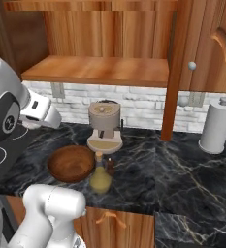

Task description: Retrieve the bottle and the shaker from the cabinet and place them next to the mixing bowl on the counter. Then add garlic from the fridge to the mixing bowl.

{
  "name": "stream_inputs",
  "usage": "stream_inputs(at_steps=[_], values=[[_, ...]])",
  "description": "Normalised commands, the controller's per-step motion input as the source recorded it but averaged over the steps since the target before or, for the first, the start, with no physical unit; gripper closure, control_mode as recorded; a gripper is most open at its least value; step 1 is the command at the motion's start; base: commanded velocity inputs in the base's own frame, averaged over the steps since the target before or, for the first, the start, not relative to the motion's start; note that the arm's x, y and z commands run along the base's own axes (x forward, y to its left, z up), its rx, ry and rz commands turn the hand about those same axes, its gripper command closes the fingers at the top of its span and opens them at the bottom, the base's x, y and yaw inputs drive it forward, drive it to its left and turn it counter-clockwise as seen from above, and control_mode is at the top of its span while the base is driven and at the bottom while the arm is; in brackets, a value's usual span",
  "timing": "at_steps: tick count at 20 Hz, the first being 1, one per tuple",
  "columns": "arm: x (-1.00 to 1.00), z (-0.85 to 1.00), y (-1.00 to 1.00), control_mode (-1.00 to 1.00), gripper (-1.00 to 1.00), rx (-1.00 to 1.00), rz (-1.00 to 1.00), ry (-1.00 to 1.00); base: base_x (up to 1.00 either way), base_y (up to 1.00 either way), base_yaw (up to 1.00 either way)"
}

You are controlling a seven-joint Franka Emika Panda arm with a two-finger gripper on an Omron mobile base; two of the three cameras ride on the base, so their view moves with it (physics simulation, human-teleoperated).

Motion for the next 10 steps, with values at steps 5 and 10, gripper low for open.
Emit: stream_inputs(at_steps=[5, 10], values=[[0.00, 0.00, 0.00, 1.00, 1.00, 0.00, 0.00, 0.00, 0.00, 0.00, 0.00], [0.28, 0.12, 0.00, -1.00, 1.00, 0.00, 0.00, 0.25, 0.00, 0.00, 0.00]])
